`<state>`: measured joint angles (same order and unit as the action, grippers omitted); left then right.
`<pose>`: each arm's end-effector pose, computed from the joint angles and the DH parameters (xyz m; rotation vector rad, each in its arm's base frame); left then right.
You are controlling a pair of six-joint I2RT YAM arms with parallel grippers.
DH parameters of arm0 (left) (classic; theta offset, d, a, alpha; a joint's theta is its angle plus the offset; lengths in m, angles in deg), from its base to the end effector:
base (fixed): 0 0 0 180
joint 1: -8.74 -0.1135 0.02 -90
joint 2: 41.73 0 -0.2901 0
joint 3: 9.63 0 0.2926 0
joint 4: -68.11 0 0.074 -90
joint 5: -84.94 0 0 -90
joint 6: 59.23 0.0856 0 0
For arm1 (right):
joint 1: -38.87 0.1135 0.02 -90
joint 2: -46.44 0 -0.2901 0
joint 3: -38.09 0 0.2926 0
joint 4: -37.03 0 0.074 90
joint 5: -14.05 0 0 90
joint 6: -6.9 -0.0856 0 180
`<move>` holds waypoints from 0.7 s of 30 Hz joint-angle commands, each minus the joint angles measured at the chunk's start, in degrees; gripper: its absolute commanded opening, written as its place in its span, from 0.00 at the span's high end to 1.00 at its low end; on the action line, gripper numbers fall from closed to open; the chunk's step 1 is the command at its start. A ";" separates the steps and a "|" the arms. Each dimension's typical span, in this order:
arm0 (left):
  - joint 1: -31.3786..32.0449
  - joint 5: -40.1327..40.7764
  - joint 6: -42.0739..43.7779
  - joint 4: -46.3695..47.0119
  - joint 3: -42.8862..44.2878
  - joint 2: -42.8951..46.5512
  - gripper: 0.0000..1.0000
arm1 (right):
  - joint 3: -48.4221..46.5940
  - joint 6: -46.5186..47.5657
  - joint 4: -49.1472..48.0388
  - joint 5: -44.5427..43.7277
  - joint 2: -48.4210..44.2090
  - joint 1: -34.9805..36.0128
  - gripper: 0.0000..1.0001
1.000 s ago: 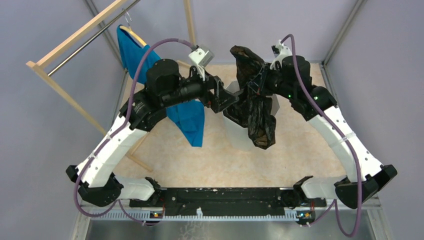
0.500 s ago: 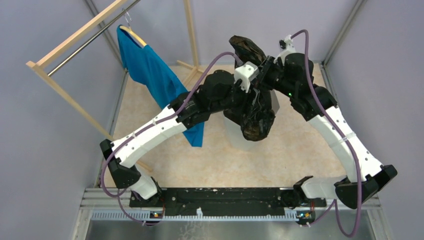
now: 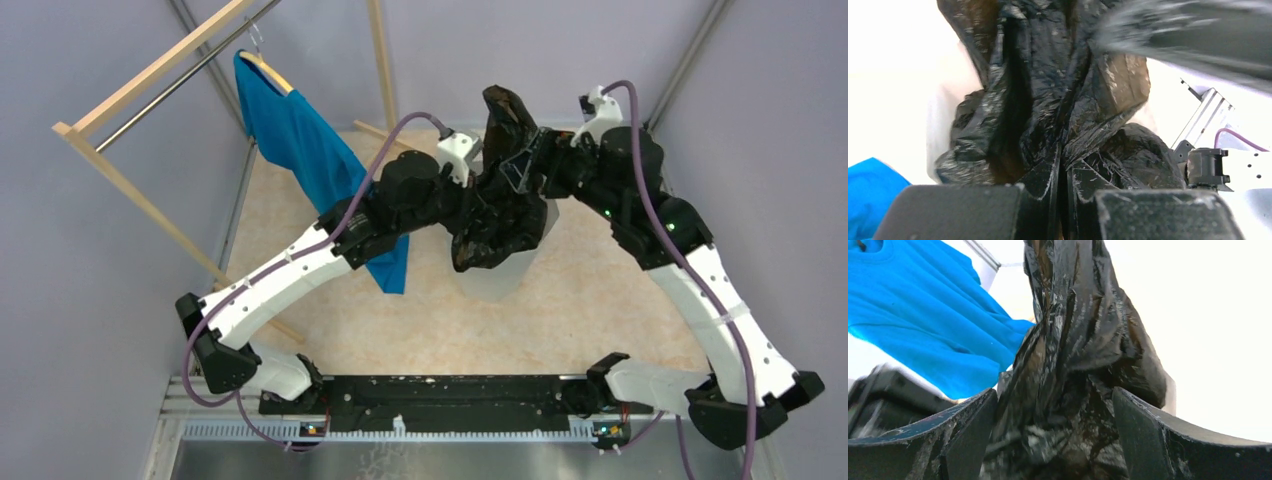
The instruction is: Put the trash bags into the trash bin
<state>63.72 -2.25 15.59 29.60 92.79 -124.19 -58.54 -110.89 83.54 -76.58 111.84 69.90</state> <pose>0.2377 -0.3319 0.4502 0.6385 1.8662 -0.7756 0.2605 0.1556 0.4869 -0.0457 1.8963 0.7020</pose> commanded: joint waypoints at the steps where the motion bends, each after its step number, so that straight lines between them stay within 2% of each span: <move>1: -6.09 -11.07 -6.71 7.66 -5.63 4.46 0.90 | 0.75 6.04 3.13 -1.20 -5.37 0.43 0.14; 6: -11.17 -19.47 -12.13 15.31 -13.31 8.29 0.91 | 2.58 2.51 1.25 5.30 -3.83 0.44 0.14; 7: -11.58 -19.98 -12.63 15.94 -13.87 8.55 0.91 | 3.07 2.08 0.43 6.40 -3.47 0.43 0.17; 10: -11.65 -20.65 -13.51 16.39 -14.56 9.08 0.91 | 5.04 1.55 -3.68 9.61 -2.87 0.45 0.38; 11: -11.65 -20.73 -13.70 16.66 -14.93 9.32 0.91 | 6.31 1.77 -6.32 11.05 -2.79 0.42 0.41; 16: -11.70 -21.55 -14.30 17.54 -16.05 10.02 0.91 | 10.22 1.69 -14.20 16.58 -1.29 0.41 0.37; 21: -11.73 -21.91 -14.31 17.56 -16.49 10.79 0.91 | 12.90 2.24 -19.06 14.11 -0.46 0.44 0.39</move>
<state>51.97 -22.66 1.97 43.65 76.88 -115.49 -46.69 -109.18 73.18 -62.44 111.65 69.90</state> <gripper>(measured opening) 0.094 0.624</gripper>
